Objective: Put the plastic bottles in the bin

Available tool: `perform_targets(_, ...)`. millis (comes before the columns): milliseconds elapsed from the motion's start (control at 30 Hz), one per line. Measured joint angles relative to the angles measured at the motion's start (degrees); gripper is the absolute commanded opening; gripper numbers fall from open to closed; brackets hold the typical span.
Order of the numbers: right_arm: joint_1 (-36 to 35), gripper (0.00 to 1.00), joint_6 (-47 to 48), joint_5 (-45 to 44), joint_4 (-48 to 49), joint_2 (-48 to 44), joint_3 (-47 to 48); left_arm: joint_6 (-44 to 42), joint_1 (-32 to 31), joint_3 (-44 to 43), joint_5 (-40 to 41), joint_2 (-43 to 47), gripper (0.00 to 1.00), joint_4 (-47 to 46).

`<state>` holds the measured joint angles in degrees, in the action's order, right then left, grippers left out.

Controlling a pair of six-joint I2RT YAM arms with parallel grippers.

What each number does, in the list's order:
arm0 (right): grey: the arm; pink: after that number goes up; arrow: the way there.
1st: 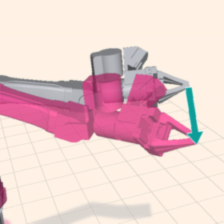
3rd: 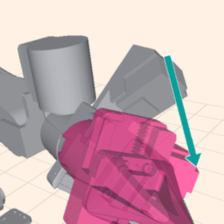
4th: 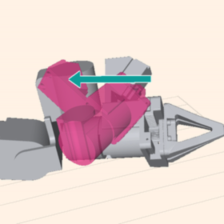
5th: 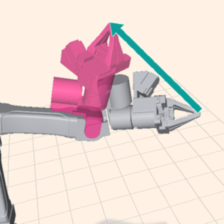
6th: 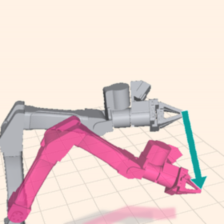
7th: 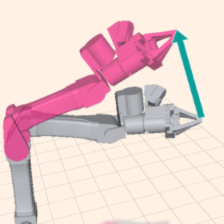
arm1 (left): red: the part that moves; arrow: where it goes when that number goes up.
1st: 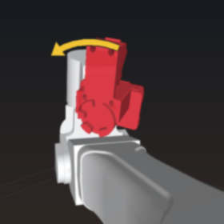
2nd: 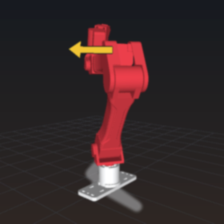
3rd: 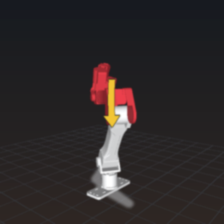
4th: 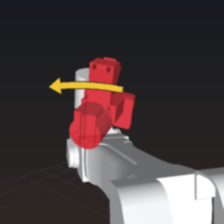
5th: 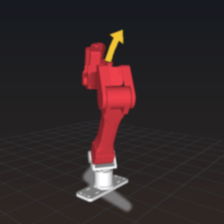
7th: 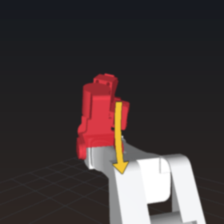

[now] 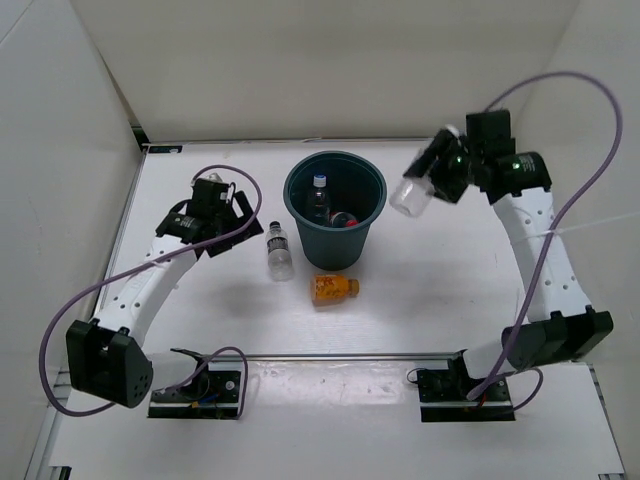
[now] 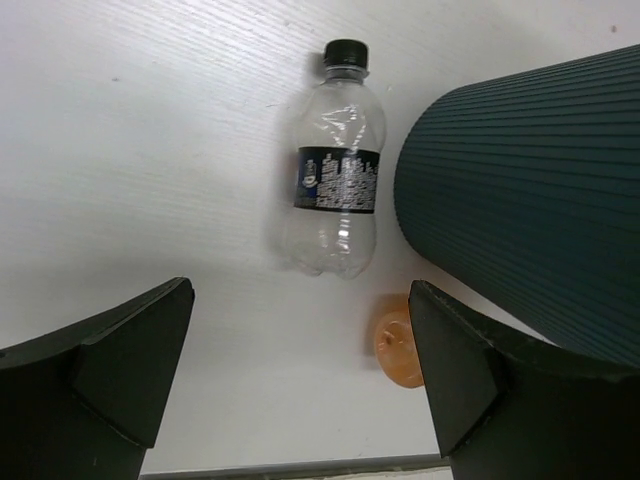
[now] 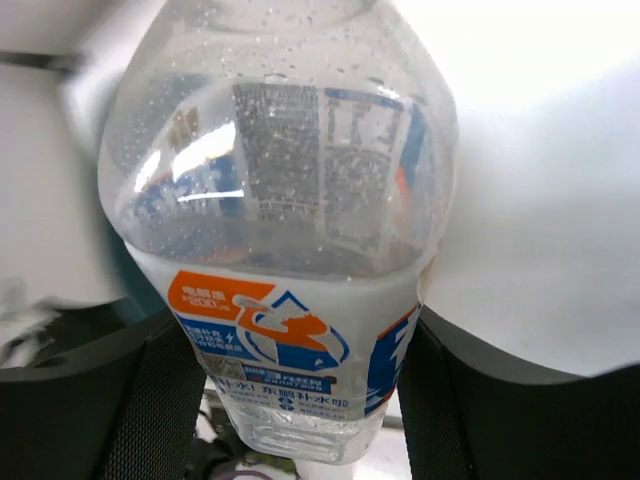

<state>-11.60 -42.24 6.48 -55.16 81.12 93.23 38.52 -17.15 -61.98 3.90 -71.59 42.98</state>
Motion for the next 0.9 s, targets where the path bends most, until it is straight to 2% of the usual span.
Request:
perform_targets(100, -5.57, 0.31, 0.7, -1.51, -0.79, 4.83, 17.03, 0.31, 0.17, 0.02, -1.81, -1.66, 1.0, -2.45)
perform_targets(133, -8.35, 0.36, 1.53, -2.58, -1.25, 8.24, 24.41, 0.5, 0.17, 0.02, -2.4, -2.32, 1.0, -3.43)
perform_targets(167, -9.77, 0.41, 2.12, -2.97, -0.92, 10.23, 27.91, 0.57, 0.17, 0.04, -2.89, -2.86, 1.0, -4.11)
perform_targets(200, -11.89, 0.52, 2.91, -3.63, -1.05, 12.72, 31.69, 0.79, 0.17, 0.04, -3.37, -3.63, 1.0, -4.96)
perform_targets(267, -15.5, 0.8, 4.72, -5.09, -1.25, 17.29, 36.28, 1.07, 0.17, 0.04, -3.87, -4.87, 1.0, -5.88)
perform_targets(300, -16.94, 0.99, 5.55, -5.55, -1.42, 19.3, 37.03, 1.25, 0.17, 0.04, -4.04, -5.77, 1.0, -6.23)
perform_targets(400, -19.74, 0.99, 7.89, -6.67, -5.09, 25.05, 38.05, 1.49, 0.17, 0.02, -4.35, -8.0, 1.0, -6.97)
perform_targets(500, -19.54, 0.99, 8.24, -8.04, -9.05, 26.4, 37.38, 1.4, 0.09, -0.57, -4.98, -10.19, 1.0, -7.5)
perform_targets(700, -14.64, 0.99, 8.2, -8.22, -7.69, 9.86, 26.53, -0.24, -1.2, -2.19, -9.2, -15.76, 1.0, -12.04)
perform_targets(800, -14.49, 0.99, 8.68, -7.39, -7.54, 3.69, 26.43, -1.55, -2.78, -5.05, -11.08, -21.46, 1.0, -13.68)
perform_targets(900, -14.91, 0.99, 9.79, -6.25, -7.65, 1.49, 26.73, -2.56, -3.54, -7.67, -12.39, -27.47, 1.0, -14.78)
